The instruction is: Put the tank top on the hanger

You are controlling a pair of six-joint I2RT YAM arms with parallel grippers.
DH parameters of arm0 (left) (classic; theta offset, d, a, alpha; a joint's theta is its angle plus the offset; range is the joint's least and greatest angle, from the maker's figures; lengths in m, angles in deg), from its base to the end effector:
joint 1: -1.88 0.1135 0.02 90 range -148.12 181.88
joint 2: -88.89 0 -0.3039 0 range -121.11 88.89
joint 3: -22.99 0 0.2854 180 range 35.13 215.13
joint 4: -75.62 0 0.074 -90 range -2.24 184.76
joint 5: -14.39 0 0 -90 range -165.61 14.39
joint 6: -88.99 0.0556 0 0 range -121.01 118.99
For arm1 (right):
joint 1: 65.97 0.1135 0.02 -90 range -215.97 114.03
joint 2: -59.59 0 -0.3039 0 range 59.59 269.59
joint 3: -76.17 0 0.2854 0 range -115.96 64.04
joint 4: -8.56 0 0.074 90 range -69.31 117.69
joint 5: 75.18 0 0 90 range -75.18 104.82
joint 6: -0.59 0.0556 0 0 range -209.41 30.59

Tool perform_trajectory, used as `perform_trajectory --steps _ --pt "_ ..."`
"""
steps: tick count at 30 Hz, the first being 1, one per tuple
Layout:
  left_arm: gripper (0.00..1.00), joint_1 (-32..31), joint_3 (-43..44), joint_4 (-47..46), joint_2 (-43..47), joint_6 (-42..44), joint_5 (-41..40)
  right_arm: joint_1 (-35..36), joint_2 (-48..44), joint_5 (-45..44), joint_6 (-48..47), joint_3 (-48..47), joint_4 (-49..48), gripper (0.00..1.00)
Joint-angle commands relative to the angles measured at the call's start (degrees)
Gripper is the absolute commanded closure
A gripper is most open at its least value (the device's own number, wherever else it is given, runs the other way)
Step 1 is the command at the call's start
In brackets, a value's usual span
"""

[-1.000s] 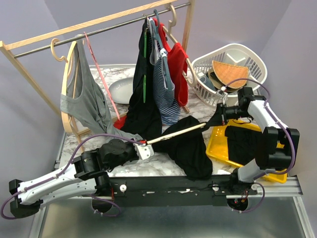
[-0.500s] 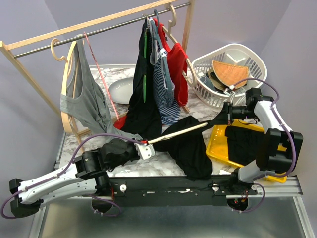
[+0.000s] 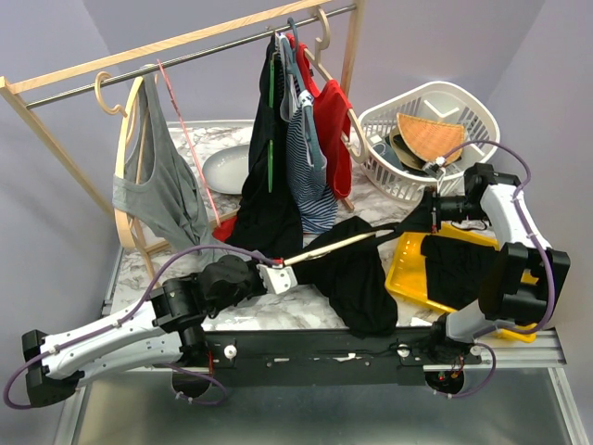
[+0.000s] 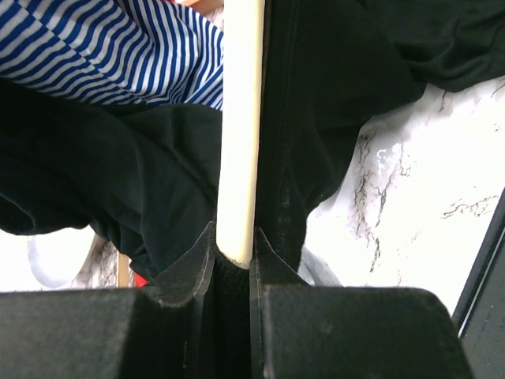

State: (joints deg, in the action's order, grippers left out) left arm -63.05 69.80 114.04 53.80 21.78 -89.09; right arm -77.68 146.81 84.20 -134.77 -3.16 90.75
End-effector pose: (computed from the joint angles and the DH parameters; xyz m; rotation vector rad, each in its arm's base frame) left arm 0.0817 -0.1441 0.2886 1.2967 1.5623 -0.2254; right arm 0.2924 -0.0075 0.2843 -0.6399 2.1198 1.3472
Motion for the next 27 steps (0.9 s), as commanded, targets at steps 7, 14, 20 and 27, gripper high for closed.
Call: perform_trajectory --steps 7,14,20,27 --pt "1.00 3.7 2.5 -2.7 -2.7 0.1 4.6 1.1 -4.0 8.9 -22.6 -3.4 17.4 0.99" --pt "1.00 4.5 4.1 -4.7 -3.9 -2.4 7.3 8.0 -11.1 10.3 -20.9 -1.9 14.4 0.37" --pt "1.00 4.5 6.5 -3.6 -2.4 -6.8 8.2 4.7 -19.5 1.5 4.5 3.2 -10.3 0.00" --pt "1.00 4.5 15.5 4.6 -1.9 -17.0 11.2 2.5 -30.4 -9.7 22.6 10.2 -29.8 0.00"
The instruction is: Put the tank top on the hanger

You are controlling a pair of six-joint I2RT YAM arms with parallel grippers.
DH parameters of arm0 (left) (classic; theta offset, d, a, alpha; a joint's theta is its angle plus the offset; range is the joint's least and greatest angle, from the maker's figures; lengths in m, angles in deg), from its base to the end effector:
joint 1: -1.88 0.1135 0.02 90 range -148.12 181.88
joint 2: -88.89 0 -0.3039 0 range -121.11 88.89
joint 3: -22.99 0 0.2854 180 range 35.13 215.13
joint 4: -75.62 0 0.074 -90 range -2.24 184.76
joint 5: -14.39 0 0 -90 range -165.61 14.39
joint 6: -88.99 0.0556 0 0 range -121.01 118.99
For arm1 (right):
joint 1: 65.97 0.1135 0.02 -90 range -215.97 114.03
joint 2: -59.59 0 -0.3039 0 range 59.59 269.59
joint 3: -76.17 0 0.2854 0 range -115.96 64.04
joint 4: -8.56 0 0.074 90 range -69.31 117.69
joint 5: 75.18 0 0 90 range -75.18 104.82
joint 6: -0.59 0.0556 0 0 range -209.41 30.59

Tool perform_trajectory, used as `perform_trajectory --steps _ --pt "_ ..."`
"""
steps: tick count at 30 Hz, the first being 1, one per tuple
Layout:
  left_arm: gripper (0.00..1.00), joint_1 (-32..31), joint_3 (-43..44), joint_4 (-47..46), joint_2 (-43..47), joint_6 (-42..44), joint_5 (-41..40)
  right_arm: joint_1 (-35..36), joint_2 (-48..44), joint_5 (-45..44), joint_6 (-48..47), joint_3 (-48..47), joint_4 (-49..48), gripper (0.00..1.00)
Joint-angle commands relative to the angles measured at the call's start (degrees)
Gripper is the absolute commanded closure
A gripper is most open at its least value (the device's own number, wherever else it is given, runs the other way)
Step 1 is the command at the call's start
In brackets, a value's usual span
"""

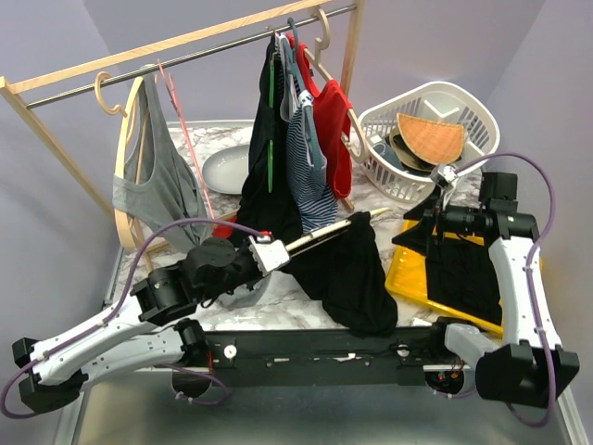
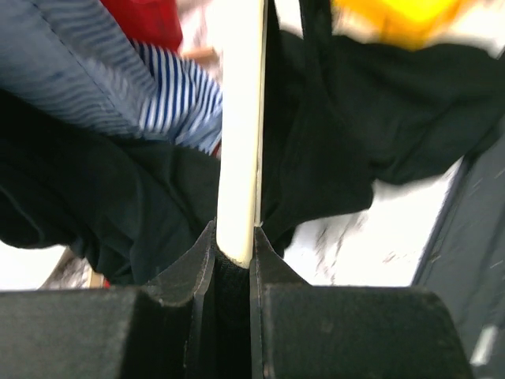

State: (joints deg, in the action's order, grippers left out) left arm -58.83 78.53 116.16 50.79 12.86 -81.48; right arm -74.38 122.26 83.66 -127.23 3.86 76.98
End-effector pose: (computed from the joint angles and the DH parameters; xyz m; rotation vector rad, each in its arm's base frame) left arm 0.0891 -0.1473 0.3358 1.1555 1.6289 -0.4302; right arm 0.2159 0.0205 0.3508 -0.8751 1.8312 1.0376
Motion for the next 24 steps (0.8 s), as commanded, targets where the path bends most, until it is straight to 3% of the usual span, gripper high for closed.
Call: perform_trajectory --steps 1,8,13,20,24 --pt "1.00 0.3 9.0 3.7 0.8 -10.8 5.0 -0.9 -6.7 -10.3 16.4 3.6 -18.6 0.00" --pt "1.00 0.3 13.6 13.0 -0.2 -23.5 13.0 -1.1 -7.0 -20.8 23.2 3.4 -21.9 0.00" --pt "1.00 0.2 14.4 19.4 4.1 -28.4 15.3 -1.2 -6.8 -21.0 23.8 3.4 -22.3 0.00" --pt "1.00 0.3 14.8 30.9 8.0 -37.7 12.8 -1.2 -6.2 -21.9 23.9 3.5 -22.3 0.00" --pt "1.00 0.3 17.6 38.2 11.6 -41.7 6.3 -1.2 -5.6 -21.8 24.1 3.5 -22.3 0.00"
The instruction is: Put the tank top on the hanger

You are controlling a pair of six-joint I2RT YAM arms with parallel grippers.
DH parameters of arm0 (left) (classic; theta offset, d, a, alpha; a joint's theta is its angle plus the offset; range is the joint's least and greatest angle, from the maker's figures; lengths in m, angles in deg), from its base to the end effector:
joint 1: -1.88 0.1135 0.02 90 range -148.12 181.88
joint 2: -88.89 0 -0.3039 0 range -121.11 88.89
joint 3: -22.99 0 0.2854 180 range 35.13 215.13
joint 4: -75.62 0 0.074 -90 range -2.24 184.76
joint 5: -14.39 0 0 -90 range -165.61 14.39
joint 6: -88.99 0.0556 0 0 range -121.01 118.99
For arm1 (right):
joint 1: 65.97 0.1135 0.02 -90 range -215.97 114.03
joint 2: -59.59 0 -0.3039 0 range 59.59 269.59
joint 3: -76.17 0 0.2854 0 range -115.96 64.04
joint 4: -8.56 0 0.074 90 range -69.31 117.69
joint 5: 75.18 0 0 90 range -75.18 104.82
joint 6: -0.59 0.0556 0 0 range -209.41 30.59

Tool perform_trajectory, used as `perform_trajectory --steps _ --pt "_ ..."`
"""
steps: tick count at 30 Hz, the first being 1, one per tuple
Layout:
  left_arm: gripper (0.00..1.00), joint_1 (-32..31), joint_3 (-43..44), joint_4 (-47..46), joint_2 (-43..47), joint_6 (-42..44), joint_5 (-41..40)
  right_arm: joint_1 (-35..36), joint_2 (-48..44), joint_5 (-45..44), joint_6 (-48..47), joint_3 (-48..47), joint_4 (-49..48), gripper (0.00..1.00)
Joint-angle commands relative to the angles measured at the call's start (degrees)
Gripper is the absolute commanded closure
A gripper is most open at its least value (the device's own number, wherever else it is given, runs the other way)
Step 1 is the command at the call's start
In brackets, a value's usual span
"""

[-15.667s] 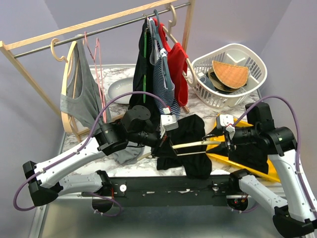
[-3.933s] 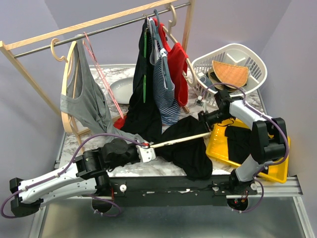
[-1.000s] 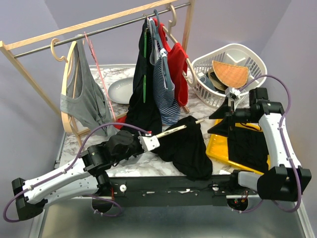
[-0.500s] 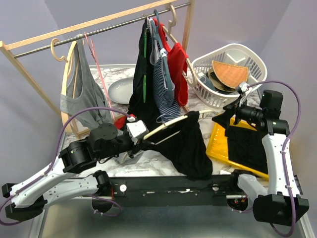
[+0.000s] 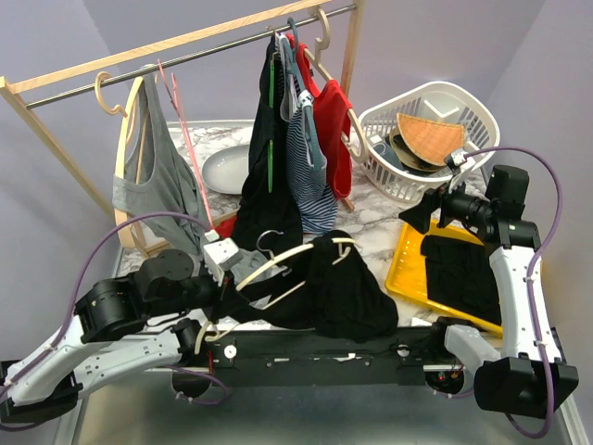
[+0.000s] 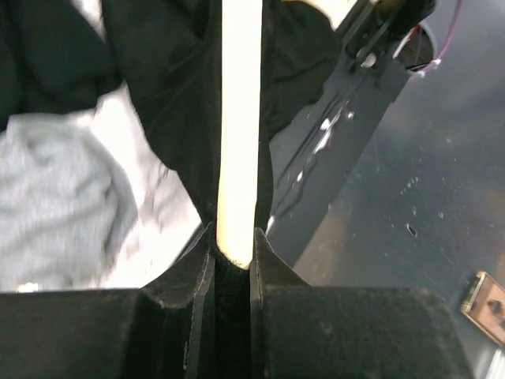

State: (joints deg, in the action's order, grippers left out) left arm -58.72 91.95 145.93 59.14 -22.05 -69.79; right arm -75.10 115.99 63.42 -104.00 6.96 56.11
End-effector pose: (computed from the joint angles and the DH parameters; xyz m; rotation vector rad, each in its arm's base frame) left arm 0.0383 -0.0795 0.3779 0.8261 2.1053 -0.9213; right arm 0.2250 0.0061 0.3668 -0.5568 1.9382 0.6561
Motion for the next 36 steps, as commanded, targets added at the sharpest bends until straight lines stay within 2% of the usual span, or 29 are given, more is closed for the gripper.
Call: perform_trajectory --steps 1,12,19,28,36 --pt "1.00 0.2 5.9 9.7 3.2 -7.6 -8.1 -0.5 0.7 -1.6 0.9 0.4 -1.4 0.00" --pt "1.00 0.2 15.5 19.9 -4.2 -13.9 -25.3 -0.5 1.2 -2.7 1.2 0.7 -1.8 0.00" --pt "1.00 0.2 24.0 25.4 -6.5 -15.6 -32.3 -0.5 1.3 -2.9 1.4 0.5 -1.9 0.00" --pt "1.00 0.3 32.7 28.8 -10.8 -17.1 -36.0 -0.5 1.3 -3.7 1.5 0.5 -2.1 0.00" --pt "1.00 0.7 35.5 28.9 -10.0 -12.3 -32.8 -0.5 1.1 -3.7 1.6 0.6 -2.1 0.00"
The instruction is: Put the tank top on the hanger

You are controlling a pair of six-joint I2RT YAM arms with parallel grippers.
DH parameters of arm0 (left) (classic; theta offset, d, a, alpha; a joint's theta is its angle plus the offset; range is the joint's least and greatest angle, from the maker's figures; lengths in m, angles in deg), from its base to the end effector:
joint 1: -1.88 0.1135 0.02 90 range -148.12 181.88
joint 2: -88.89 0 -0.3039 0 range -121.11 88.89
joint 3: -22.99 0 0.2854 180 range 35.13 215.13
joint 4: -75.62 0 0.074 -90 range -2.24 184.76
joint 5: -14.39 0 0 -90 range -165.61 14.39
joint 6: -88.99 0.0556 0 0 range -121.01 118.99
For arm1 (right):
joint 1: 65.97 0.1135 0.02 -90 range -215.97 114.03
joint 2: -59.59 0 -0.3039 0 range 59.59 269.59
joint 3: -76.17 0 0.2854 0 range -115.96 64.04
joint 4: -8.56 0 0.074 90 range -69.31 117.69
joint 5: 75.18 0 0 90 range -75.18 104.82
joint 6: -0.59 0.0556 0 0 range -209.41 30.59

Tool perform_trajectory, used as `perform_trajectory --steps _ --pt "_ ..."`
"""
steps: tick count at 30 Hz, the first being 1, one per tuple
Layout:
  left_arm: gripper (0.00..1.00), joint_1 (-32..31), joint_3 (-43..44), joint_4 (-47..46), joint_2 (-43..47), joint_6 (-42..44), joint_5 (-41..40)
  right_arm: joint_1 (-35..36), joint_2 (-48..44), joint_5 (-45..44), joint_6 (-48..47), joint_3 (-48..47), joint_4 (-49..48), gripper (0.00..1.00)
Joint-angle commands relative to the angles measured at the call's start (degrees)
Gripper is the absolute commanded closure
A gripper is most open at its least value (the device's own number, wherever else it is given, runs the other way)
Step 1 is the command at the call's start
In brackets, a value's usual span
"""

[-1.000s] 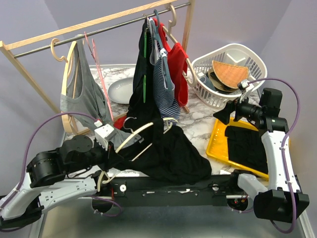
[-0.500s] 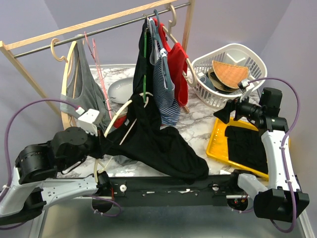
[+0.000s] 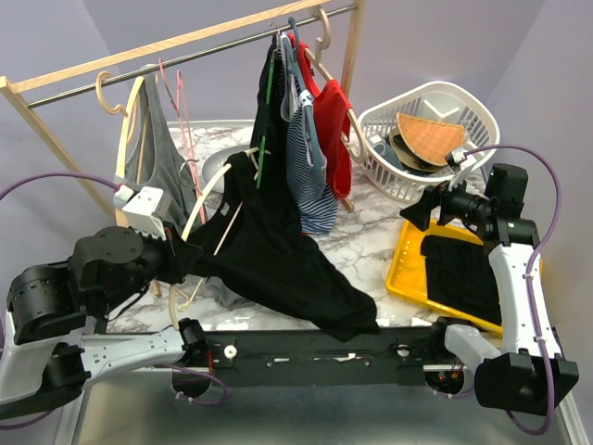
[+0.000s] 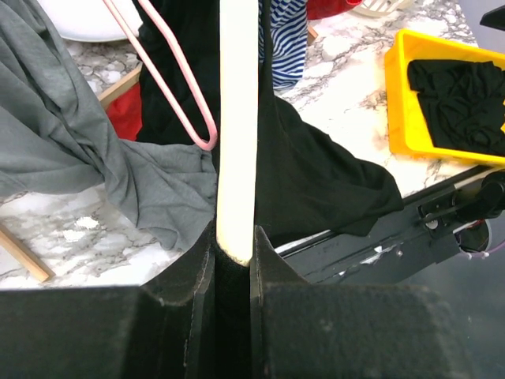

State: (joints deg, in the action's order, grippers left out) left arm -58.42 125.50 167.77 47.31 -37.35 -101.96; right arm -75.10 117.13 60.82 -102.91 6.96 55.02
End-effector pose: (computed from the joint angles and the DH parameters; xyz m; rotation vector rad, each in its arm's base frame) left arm 0.0399 -0.0201 0.5005 0.1637 2.0942 -0.5519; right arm 0.2323 0.0032 0.3634 -0.5159 1.9665 0.6225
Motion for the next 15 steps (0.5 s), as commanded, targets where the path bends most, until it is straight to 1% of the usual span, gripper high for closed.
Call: perform_trajectory --steps 1,7,9,12,15 --pt "1.00 0.4 1.5 7.2 2.3 4.2 0.7 -0.5 -0.1 -1.1 0.5 0.5 -1.0 0.00" --pt "1.00 0.4 -2.8 7.2 5.5 5.6 3.8 -0.5 -0.1 -0.8 0.6 0.5 -1.0 0.00" --pt "1.00 0.4 -4.2 7.3 5.9 6.6 6.0 -0.5 -0.1 -0.7 0.6 0.5 -1.0 0.00" --pt "1.00 0.4 -6.4 7.3 6.4 6.9 6.8 -0.5 0.0 -0.8 0.7 0.5 -1.0 0.00" --pt "1.00 0.4 -7.5 7.4 7.0 6.5 6.0 -0.5 -0.1 -1.0 0.6 0.5 -1.1 0.00"
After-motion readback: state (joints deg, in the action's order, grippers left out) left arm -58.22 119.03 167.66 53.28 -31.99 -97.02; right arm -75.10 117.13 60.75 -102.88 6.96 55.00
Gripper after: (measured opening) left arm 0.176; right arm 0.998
